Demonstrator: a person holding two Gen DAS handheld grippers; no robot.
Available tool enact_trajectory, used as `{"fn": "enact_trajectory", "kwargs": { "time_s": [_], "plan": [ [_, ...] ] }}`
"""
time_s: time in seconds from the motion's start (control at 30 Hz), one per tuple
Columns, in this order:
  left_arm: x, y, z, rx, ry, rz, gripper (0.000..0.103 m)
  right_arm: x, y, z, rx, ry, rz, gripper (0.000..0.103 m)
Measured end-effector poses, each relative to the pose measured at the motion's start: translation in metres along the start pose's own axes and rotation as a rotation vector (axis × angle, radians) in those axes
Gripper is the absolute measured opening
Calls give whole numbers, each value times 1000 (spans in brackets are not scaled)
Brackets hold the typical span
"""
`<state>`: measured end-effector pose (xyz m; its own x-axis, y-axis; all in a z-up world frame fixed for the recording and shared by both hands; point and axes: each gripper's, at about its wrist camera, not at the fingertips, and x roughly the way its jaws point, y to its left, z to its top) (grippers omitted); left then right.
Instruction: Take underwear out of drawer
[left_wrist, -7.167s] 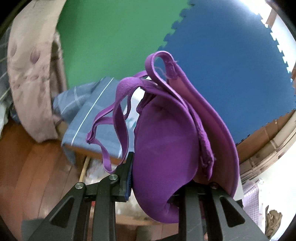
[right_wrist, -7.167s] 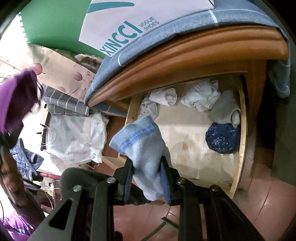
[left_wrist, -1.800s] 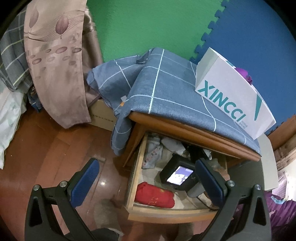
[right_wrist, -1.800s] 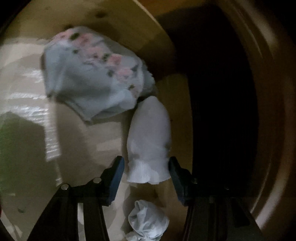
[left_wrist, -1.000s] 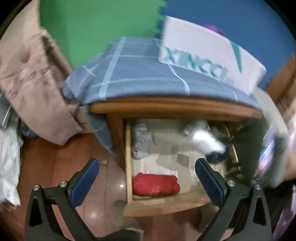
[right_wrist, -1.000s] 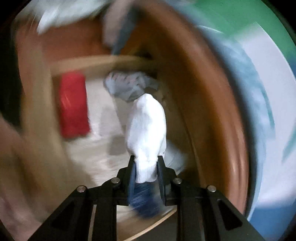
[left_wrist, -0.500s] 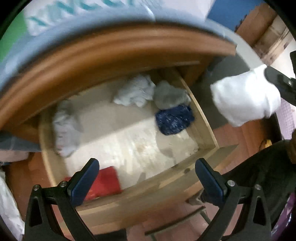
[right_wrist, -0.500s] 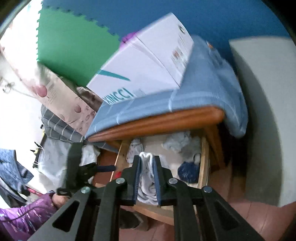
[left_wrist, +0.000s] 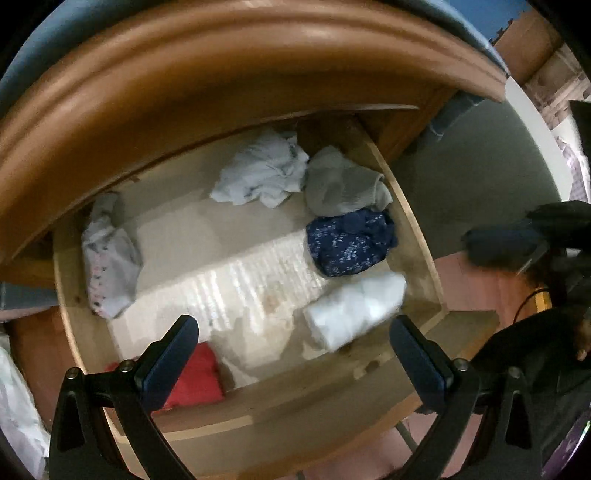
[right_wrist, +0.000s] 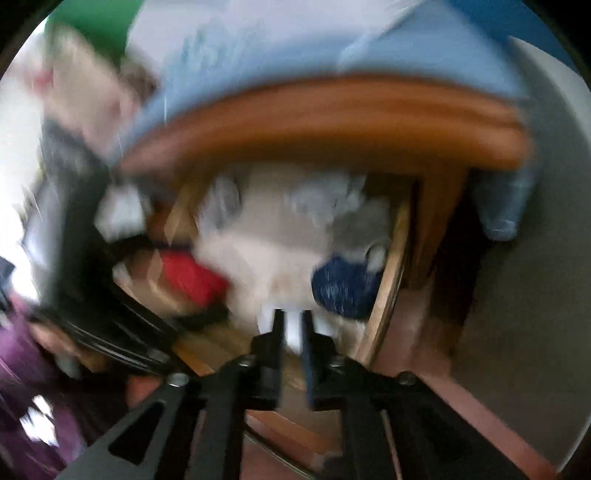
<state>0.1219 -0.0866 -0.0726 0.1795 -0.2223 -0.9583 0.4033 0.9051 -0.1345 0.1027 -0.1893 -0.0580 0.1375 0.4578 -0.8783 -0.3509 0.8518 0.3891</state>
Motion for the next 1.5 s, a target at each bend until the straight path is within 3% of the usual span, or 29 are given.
{"fn": "enact_trajectory", "kwargs": {
  "time_s": [0.07,0.17,0.3,0.33,0.43,0.5,0.57,0.6,0.7,0.93,0.97,1.0,1.17,1.27,1.5],
  "plan": [
    [-6,3,-3,6,-16,20,102,28,10,4,-61,113,-4,55],
    [-15,14,-11,-17,-32,30,102,58,28,9,-198,187,-102,57],
    [-28,33,-20,-80,-60,-13,102,95,54,9,-447,269,-246,63],
    [-31,39,-22,-100,-72,-22,102,99,55,12,-450,278,-215,63],
    [-34,47,-26,-125,-77,-34,102,110,61,20,-480,305,-206,78],
    [-34,48,-28,-133,-78,-47,102,119,56,26,-444,377,-185,90],
    [-35,50,-30,-135,-79,-64,102,125,39,33,-375,404,-185,94],
    [-37,50,-32,-136,-82,-70,102,126,30,34,-348,419,-207,94],
    [-42,58,-36,-165,-100,-93,102,114,7,34,-257,398,-136,94],
    [-42,62,-37,-200,-106,-137,102,129,3,15,-351,433,-281,92],
    [-43,60,-38,-190,-114,-127,102,134,4,13,-367,441,-311,87],
    [-43,59,-38,-184,-117,-120,102,138,3,11,-359,455,-305,75],
    [-44,53,-39,-145,-127,-94,102,135,11,4,-421,465,-300,51],
    [-44,52,-41,-134,-132,-76,102,118,-1,2,-367,436,-248,42],
    [-44,46,-44,-84,-149,-14,102,32,-42,4,-99,219,-33,41]
  ]
}}
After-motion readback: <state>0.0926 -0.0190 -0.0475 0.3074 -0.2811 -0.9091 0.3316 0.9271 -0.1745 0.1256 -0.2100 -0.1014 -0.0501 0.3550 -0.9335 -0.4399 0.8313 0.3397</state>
